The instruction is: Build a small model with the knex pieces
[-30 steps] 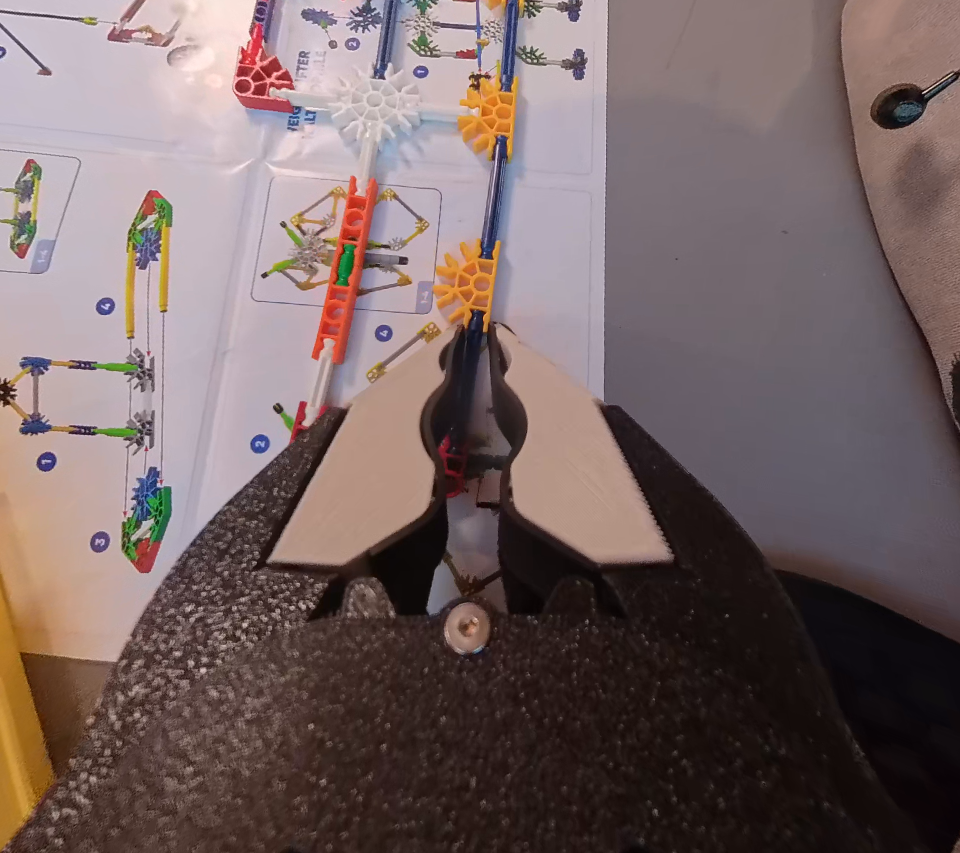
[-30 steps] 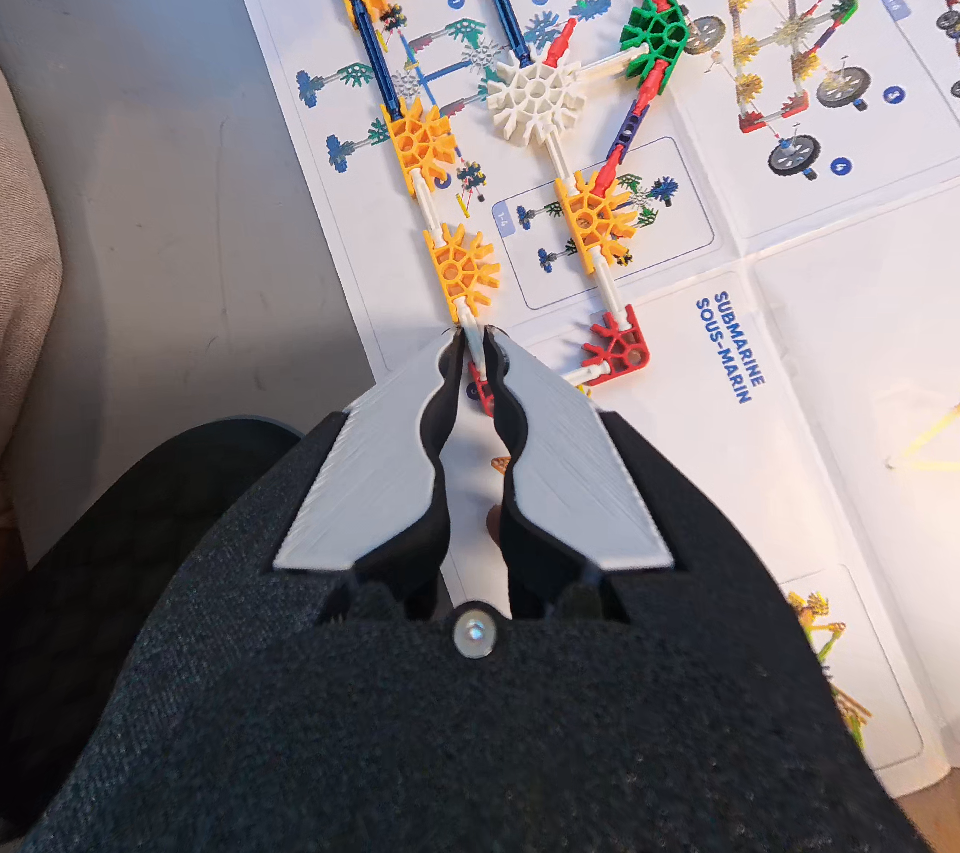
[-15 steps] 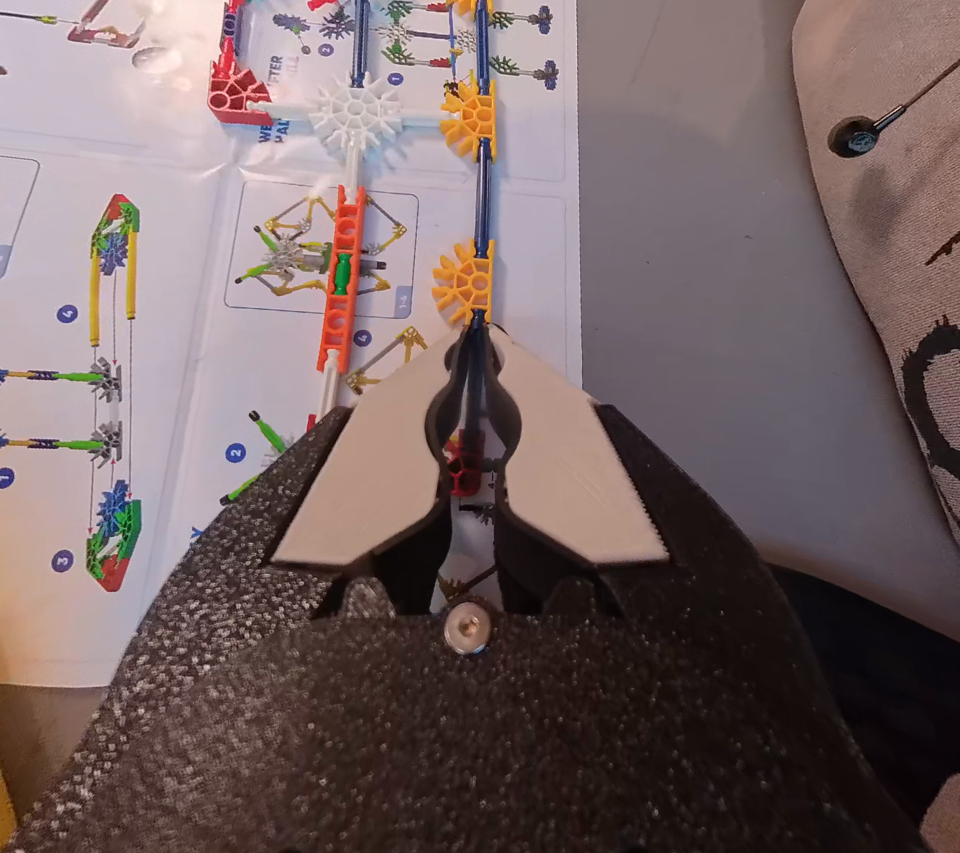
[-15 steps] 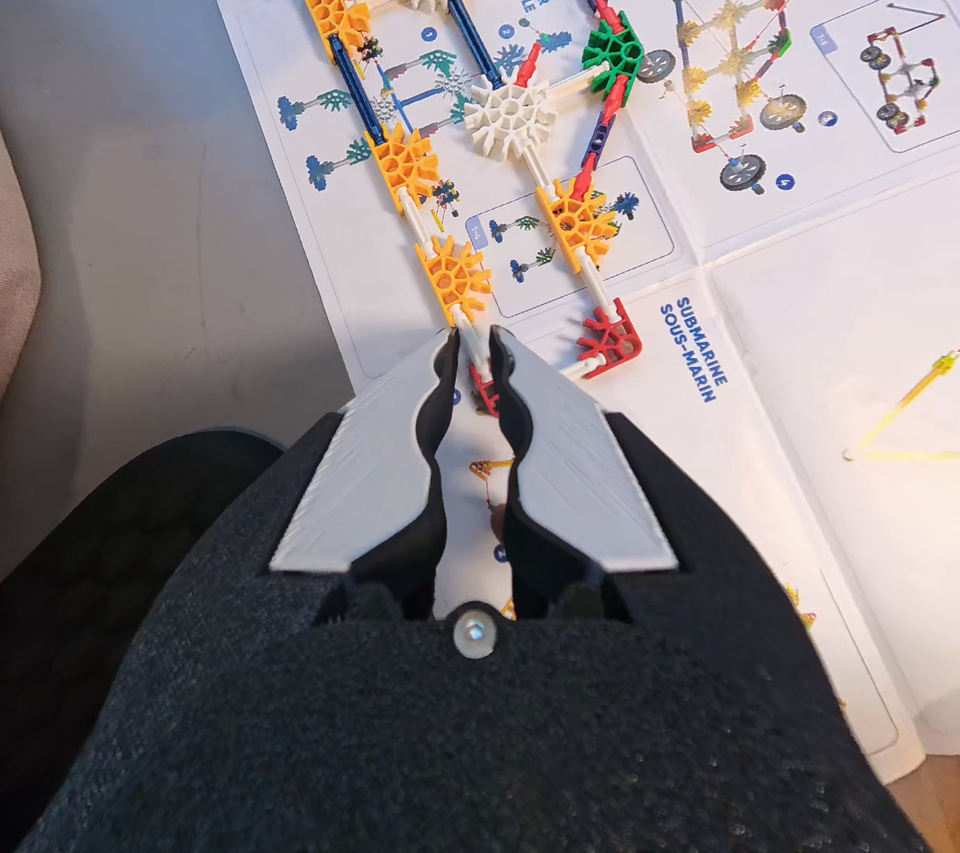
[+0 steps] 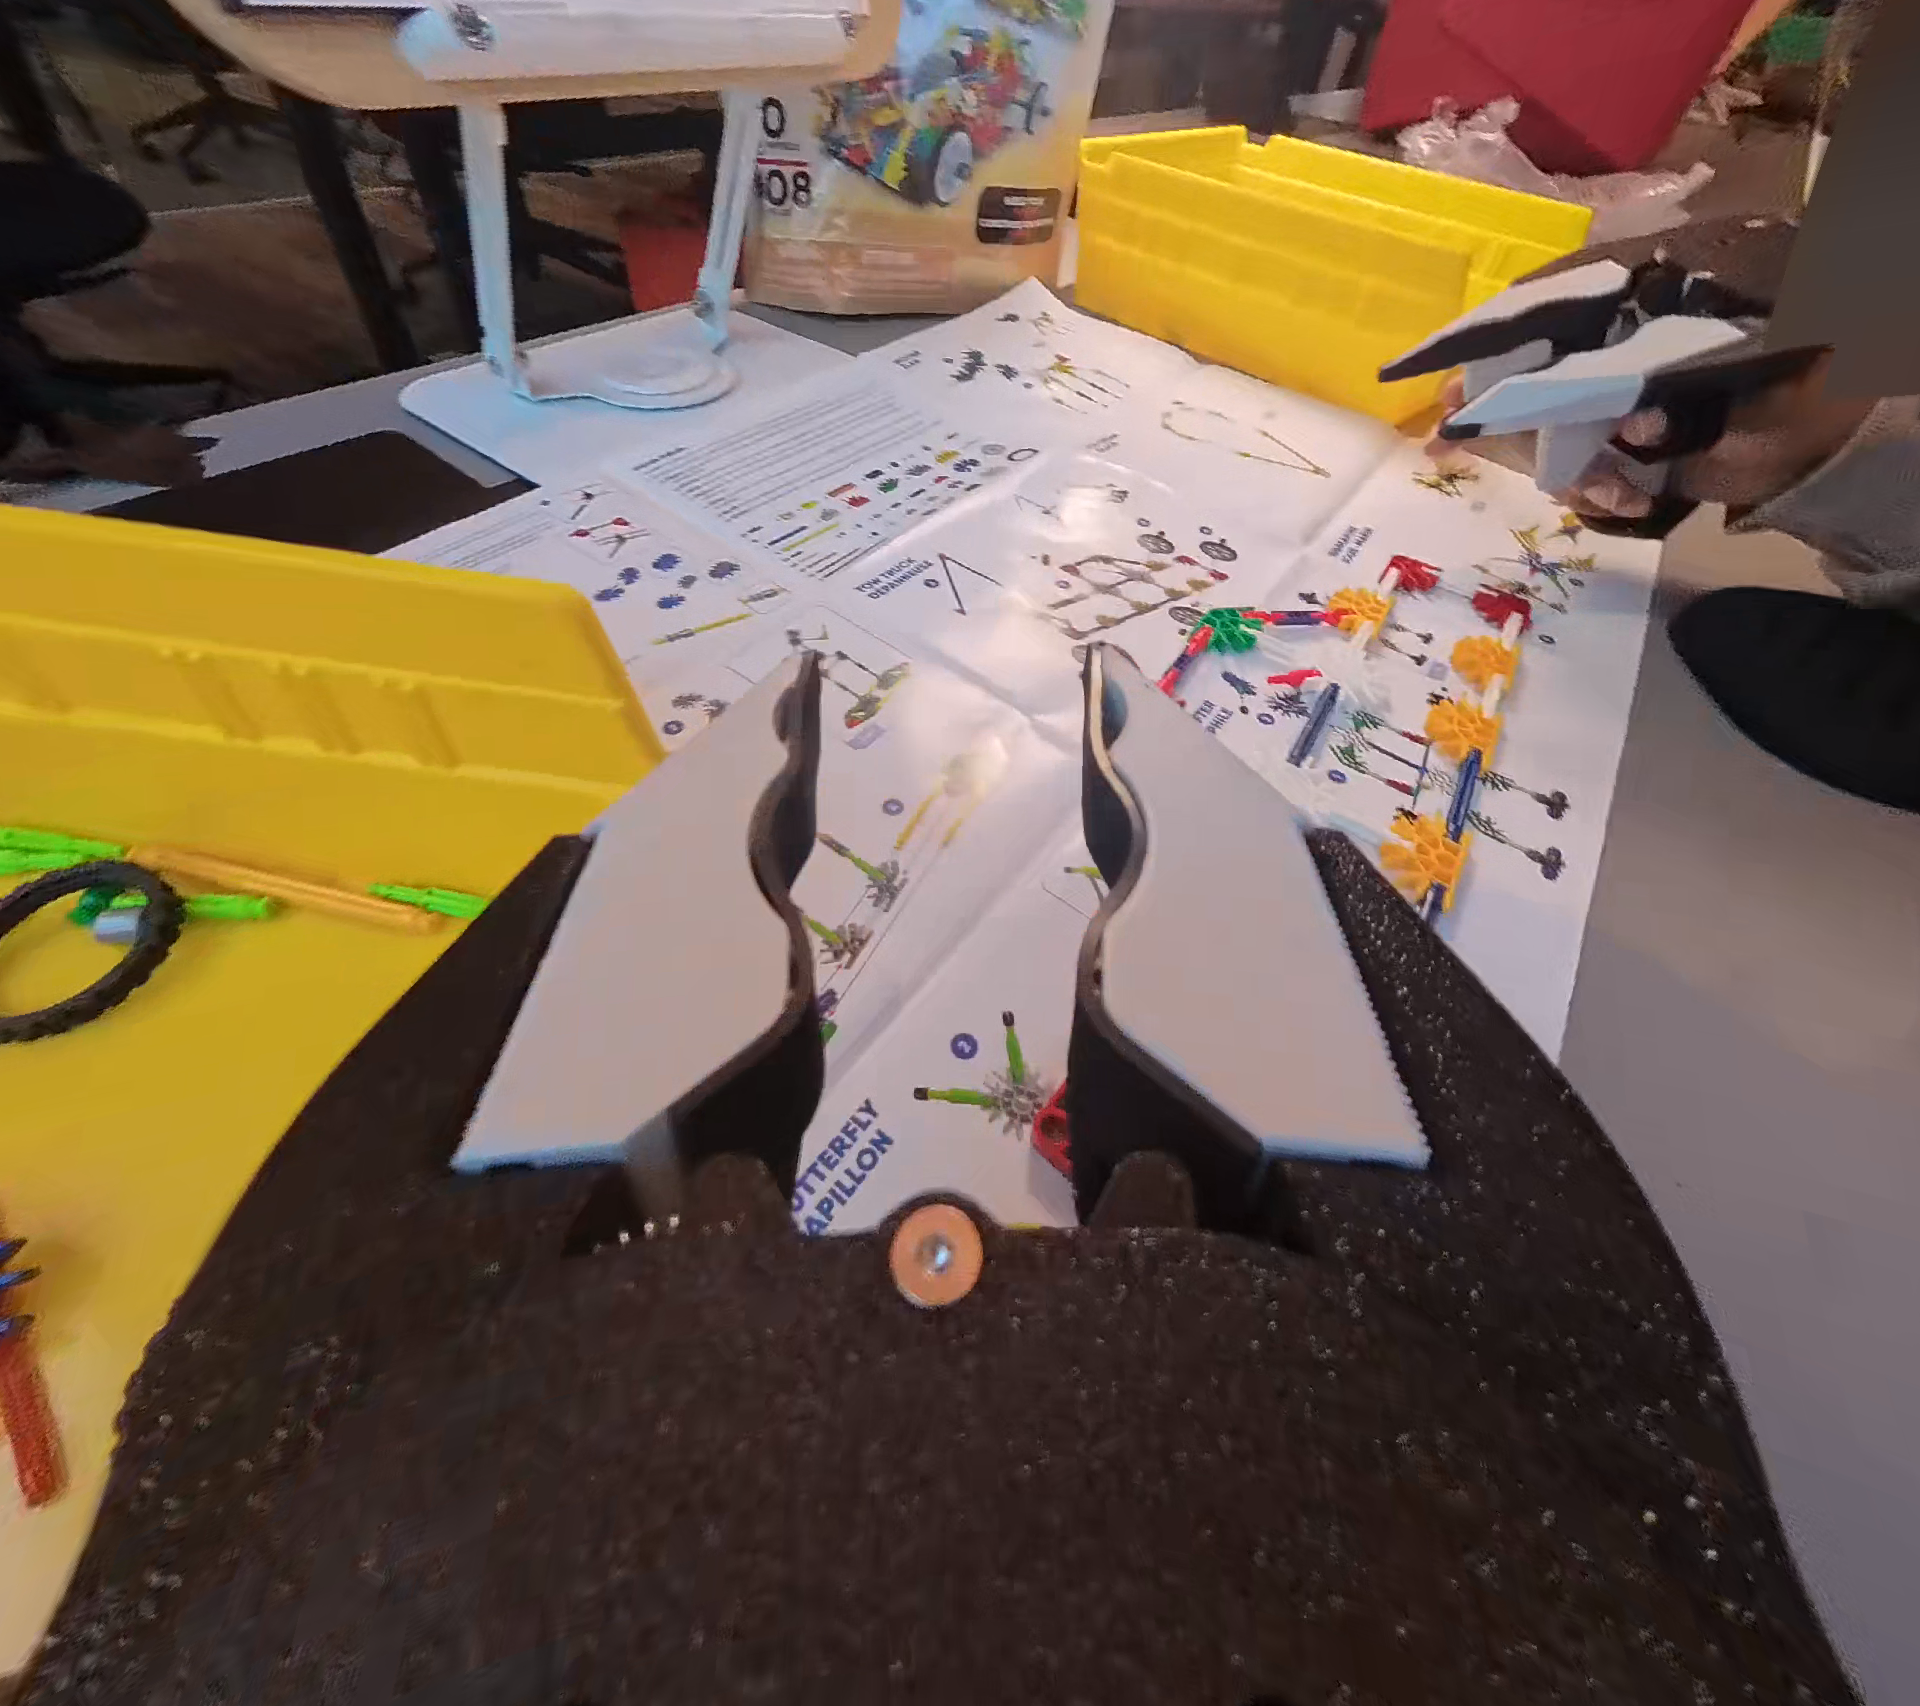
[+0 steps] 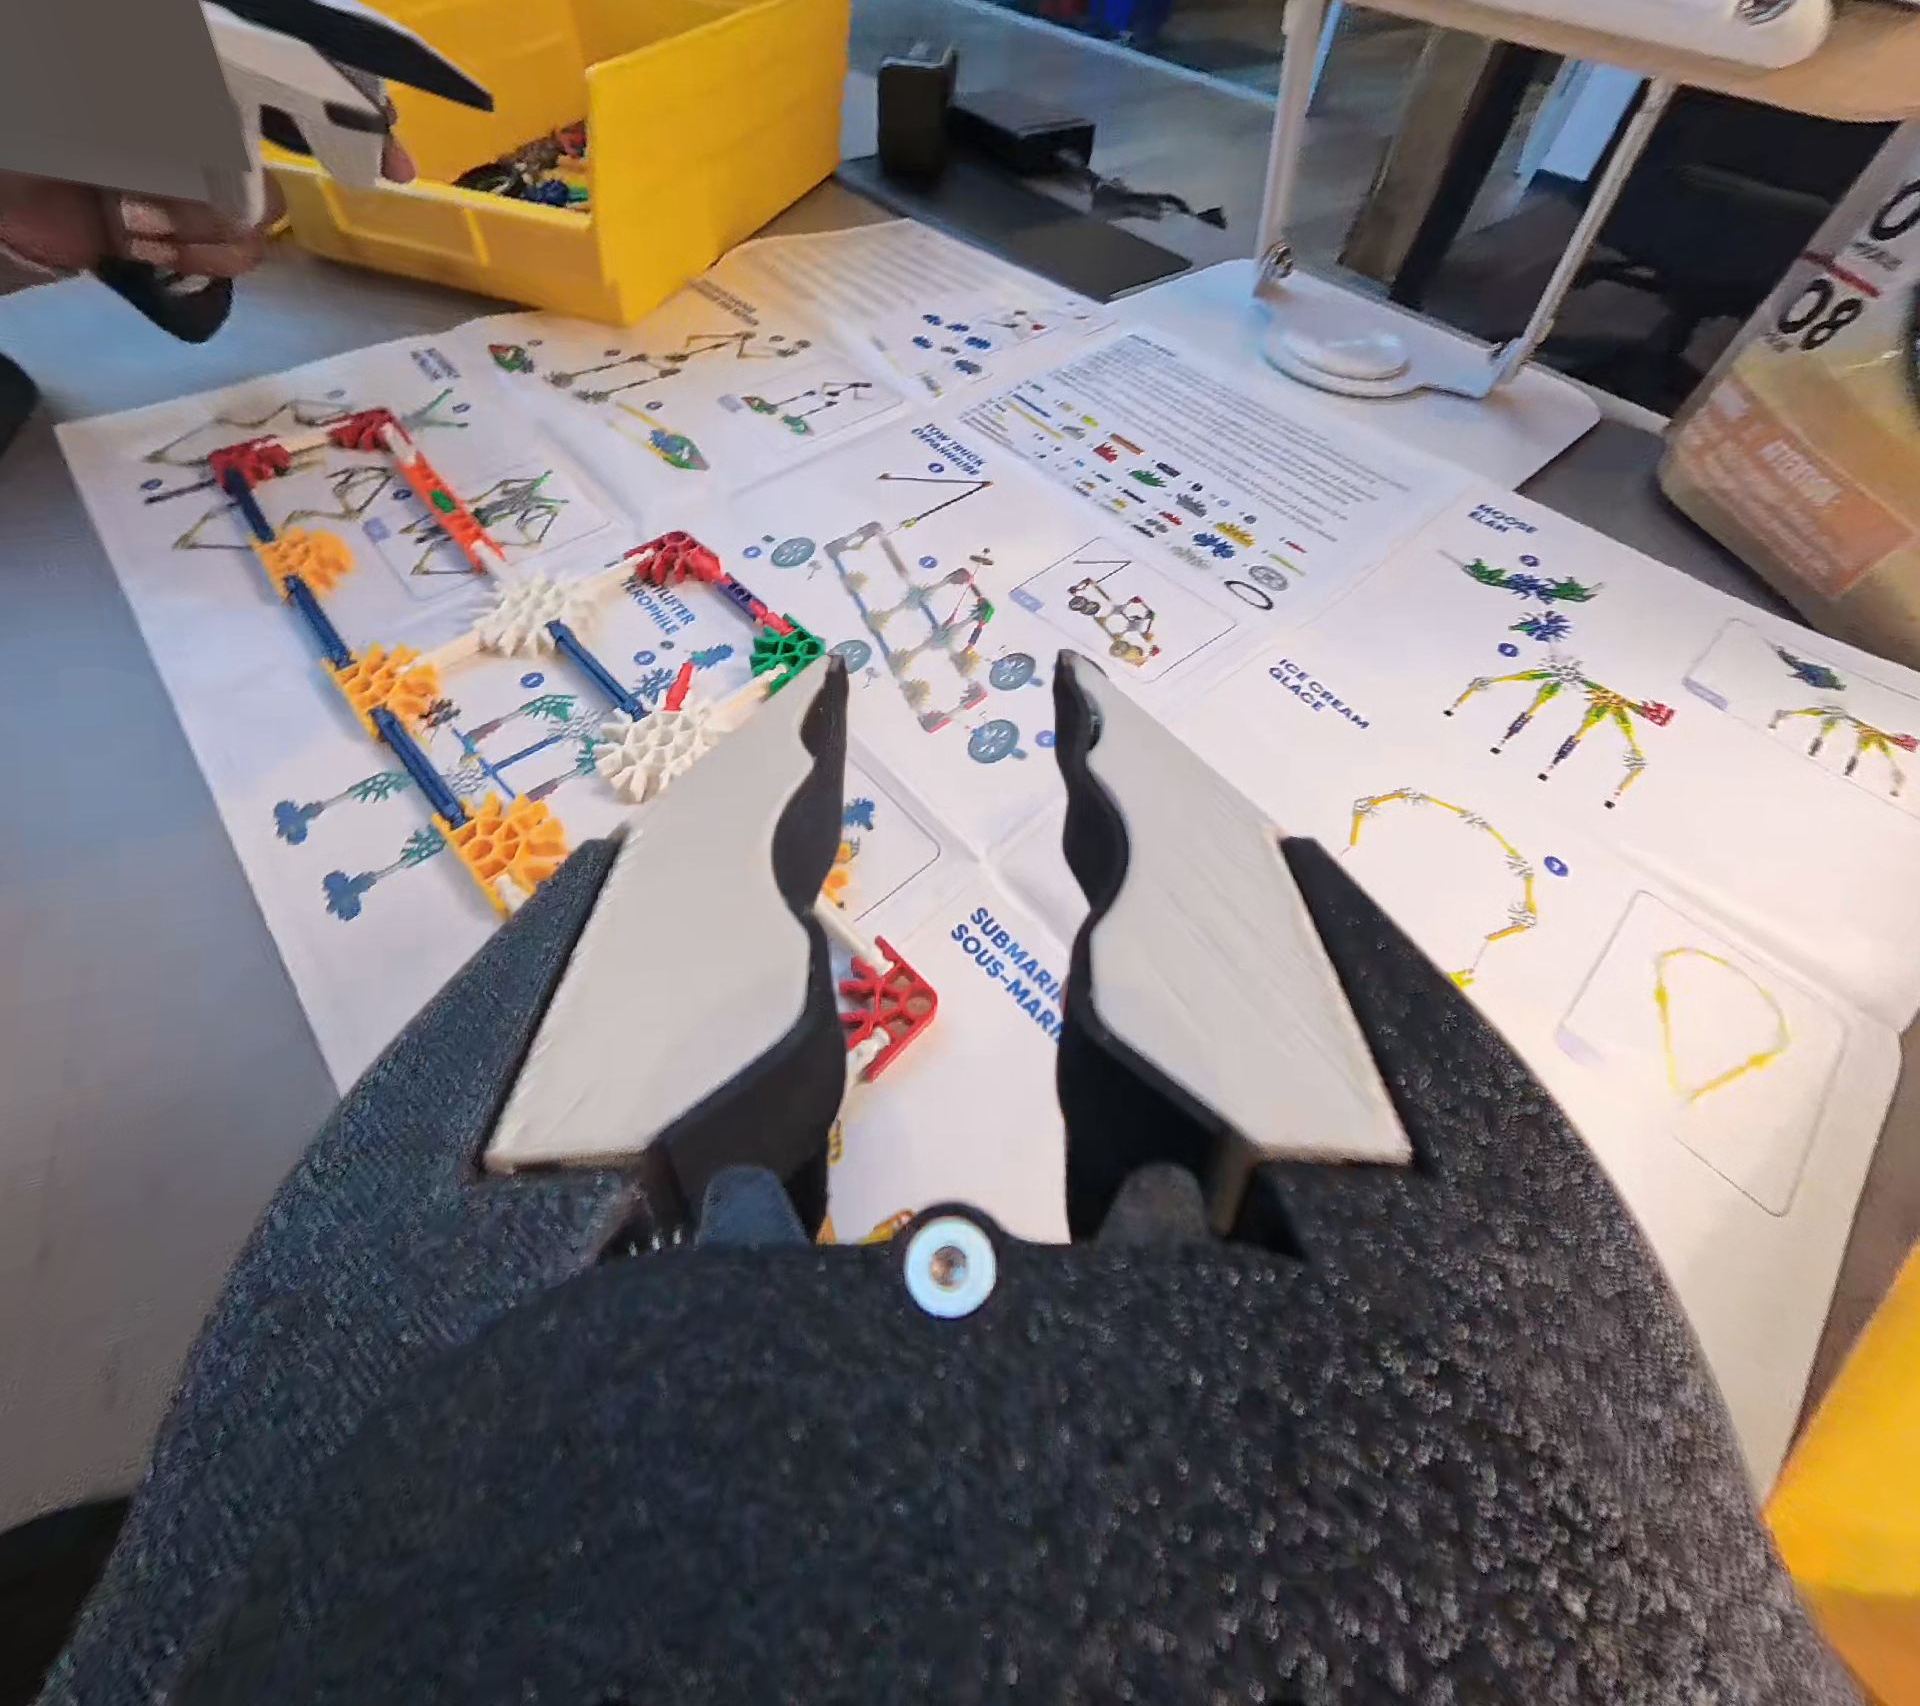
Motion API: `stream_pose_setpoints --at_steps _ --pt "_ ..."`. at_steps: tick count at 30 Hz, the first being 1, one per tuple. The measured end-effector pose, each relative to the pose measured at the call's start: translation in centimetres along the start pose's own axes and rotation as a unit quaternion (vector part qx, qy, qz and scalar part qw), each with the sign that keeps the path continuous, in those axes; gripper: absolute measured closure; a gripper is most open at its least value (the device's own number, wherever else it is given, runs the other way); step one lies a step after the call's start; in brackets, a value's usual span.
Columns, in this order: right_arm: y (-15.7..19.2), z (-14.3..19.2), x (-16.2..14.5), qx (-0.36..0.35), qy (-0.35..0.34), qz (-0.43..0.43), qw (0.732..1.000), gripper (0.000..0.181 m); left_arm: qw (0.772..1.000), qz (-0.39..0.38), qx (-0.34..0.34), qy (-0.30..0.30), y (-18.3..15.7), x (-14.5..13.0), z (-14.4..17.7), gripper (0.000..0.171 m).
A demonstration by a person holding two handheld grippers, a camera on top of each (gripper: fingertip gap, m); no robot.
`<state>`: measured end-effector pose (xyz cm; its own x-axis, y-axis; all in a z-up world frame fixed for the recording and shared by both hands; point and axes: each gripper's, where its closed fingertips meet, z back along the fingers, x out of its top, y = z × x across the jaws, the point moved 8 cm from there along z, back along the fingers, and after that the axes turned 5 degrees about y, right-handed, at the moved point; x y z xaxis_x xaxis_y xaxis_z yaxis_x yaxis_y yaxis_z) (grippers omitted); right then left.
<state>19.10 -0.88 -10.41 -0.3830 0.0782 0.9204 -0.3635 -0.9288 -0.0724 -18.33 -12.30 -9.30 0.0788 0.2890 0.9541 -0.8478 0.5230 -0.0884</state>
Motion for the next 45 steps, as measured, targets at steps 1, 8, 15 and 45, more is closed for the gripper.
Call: stream_pose_setpoints --at_steps 1,8,15,45 --pt "-0.2 -0.1 0.0 -0.012 -0.005 -0.004 1.000 0.141 1.000 0.004 0.014 -0.001 0.3 -0.1 0.0 0.122" --pt "-0.7 -1.1 -0.8 -0.060 0.001 0.004 0.998 0.134 0.996 -0.036 0.077 -0.020 0.7 -0.1 0.0 0.146" --pt "-1.8 -1.3 -1.0 -0.118 0.013 -0.018 0.993 0.103 0.979 -0.024 0.198 -0.045 1.9 0.3 0.9 0.155" --pt "-1.5 -1.1 -1.4 -0.122 0.018 0.028 0.992 0.141 0.994 -0.024 0.090 -0.051 0.4 0.1 -0.2 0.153"
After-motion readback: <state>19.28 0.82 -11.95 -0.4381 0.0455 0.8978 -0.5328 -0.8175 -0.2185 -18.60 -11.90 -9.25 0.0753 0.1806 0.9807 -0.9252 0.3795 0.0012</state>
